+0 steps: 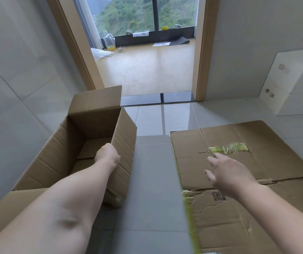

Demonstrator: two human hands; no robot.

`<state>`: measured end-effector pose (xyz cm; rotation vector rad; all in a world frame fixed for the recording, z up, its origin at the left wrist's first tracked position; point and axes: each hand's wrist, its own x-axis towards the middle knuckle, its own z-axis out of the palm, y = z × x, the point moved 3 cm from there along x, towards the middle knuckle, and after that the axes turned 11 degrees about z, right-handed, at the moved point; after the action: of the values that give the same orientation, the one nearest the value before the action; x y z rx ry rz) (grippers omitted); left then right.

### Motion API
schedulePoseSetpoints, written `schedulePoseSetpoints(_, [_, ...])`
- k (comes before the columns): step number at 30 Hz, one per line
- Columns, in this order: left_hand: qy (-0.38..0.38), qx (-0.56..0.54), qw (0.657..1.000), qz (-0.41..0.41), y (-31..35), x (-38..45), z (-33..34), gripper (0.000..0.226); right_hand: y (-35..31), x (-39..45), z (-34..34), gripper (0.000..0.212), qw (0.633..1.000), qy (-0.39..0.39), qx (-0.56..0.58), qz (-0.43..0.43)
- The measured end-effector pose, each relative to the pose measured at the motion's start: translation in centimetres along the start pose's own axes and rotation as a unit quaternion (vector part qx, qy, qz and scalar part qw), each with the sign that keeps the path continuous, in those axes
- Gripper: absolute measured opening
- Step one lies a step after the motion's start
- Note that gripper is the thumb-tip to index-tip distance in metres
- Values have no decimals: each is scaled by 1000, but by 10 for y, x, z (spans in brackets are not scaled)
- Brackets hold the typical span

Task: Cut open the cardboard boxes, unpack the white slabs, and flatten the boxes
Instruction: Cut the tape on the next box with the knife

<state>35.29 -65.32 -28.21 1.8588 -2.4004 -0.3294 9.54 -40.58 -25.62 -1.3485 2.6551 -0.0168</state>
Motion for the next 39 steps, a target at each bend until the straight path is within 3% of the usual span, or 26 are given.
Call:
schedulePoseSetpoints(8, [43, -83, 983, 161, 154, -38, -31, 29, 57, -12, -38, 47, 998, 10, 36, 53])
schedulePoseSetpoints(14, [30, -182, 930, 318, 325, -113, -58, 33, 166, -51, -83, 79, 960, -14, 191, 205])
schedulePoseSetpoints(16, [24, -231, 903, 362, 384, -150, -69, 32, 203, -68, -101, 86, 924, 4, 284, 255])
schedulePoseSetpoints(19, [-3, -332, 853, 403, 461, -211, -80, 32, 261, -101, -127, 93, 825, 41, 463, 322])
schedulePoseSetpoints(22, [-41, -427, 800, 419, 516, -266, -81, 32, 320, -138, -151, 70, 734, 156, 569, 337])
schedulePoseSetpoints(24, [-70, -479, 767, 423, 543, -294, -80, 32, 351, -159, -164, 56, 706, 220, 580, 342])
schedulePoseSetpoints(27, [-114, -515, 733, 429, 574, -323, -76, 38, 389, -186, -183, 57, 683, 265, 588, 343])
schedulePoseSetpoints(33, [-170, -489, 747, 417, 584, -341, -30, 47, 421, -214, -180, 37, 688, 271, 611, 282])
schedulePoseSetpoints(36, [-179, -460, 761, 420, 574, -332, -17, 43, 413, -211, -171, 42, 705, 282, 605, 240])
schedulePoseSetpoints(39, [-195, -359, 782, 472, 562, -322, -17, 47, 401, -205, -178, 34, 762, 297, 537, 204])
